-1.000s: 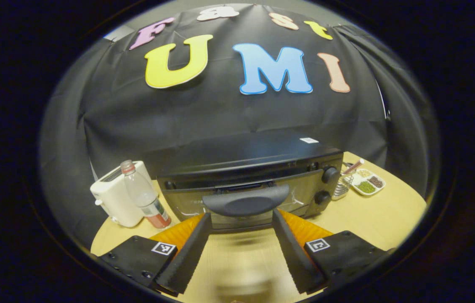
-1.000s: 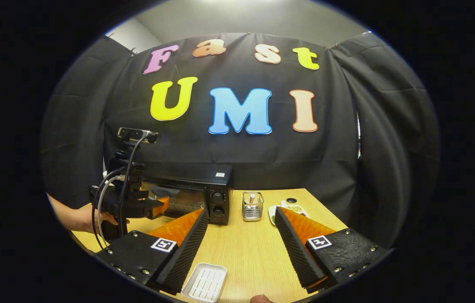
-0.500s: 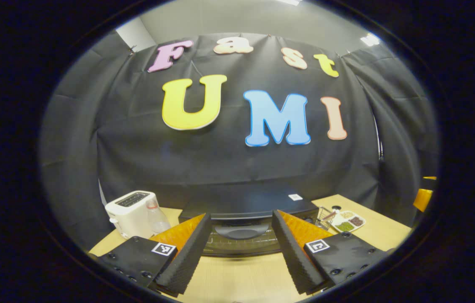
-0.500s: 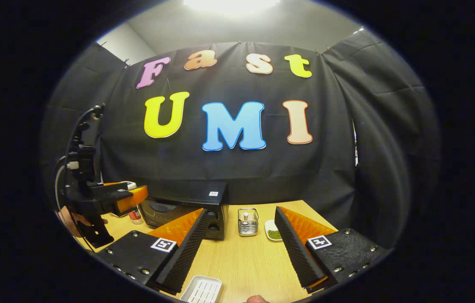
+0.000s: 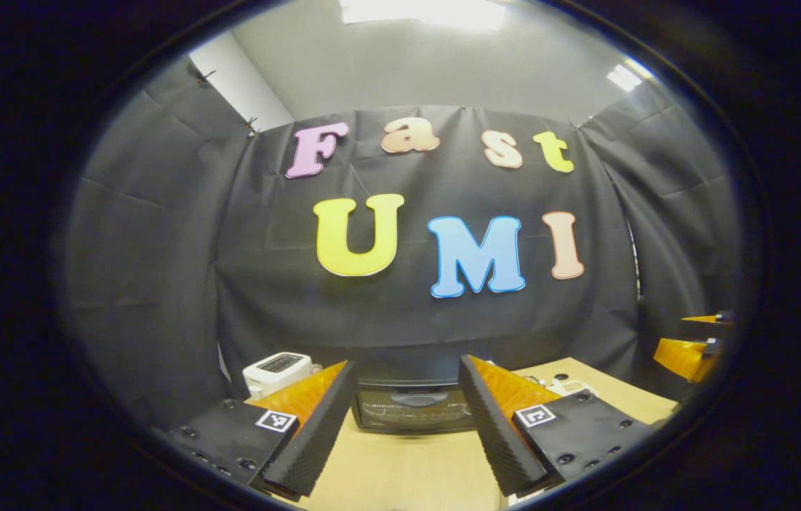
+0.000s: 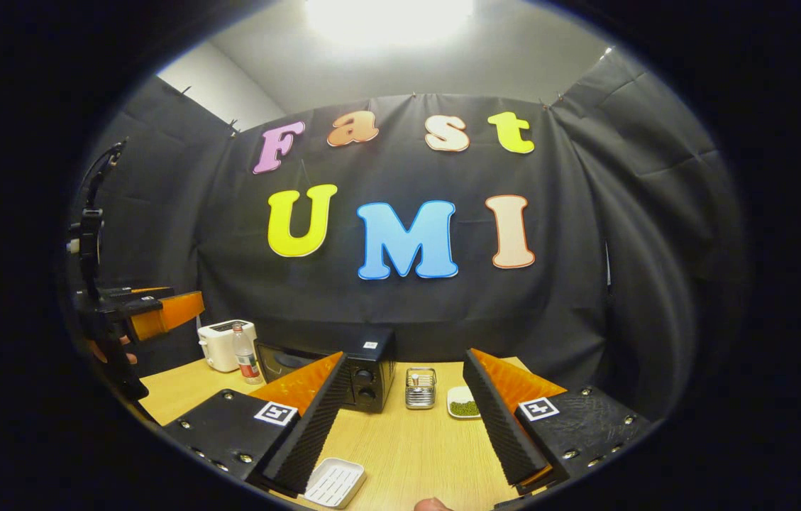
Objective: Open the electric oven with the left hand, put the food in, and close the electric oven.
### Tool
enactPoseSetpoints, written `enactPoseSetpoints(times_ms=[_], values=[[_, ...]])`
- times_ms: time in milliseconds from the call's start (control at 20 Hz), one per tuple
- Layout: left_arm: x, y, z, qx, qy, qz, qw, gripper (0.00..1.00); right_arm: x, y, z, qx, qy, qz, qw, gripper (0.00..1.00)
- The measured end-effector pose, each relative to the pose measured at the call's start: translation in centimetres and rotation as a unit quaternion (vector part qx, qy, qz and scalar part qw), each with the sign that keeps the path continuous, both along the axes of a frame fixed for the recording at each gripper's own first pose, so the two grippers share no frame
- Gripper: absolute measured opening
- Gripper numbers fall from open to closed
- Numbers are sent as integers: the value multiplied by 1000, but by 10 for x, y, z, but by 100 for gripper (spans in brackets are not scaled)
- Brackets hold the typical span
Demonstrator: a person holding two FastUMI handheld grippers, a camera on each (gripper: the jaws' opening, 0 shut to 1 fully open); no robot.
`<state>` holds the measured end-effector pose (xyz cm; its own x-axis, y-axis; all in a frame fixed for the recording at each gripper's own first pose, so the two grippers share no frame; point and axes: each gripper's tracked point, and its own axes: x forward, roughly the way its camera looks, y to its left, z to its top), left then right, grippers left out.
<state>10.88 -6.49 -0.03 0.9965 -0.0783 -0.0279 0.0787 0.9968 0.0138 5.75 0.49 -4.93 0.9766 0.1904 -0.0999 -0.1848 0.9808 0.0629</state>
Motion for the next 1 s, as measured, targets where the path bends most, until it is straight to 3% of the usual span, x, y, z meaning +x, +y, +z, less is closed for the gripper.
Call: enactPoseSetpoints(times_ms=[250, 450, 1000], values=[[-75, 1, 6, -9, 6, 20, 1000, 100, -40, -13, 12, -13, -14, 13, 1000, 97], [-103, 13, 12, -9, -2, 31, 999, 98, -60, -12, 12, -13, -12, 20, 1000, 97], [-103, 26, 17, 1, -14, 18, 1000, 100, -67, -9, 17, 5, -9, -12, 1000, 97]])
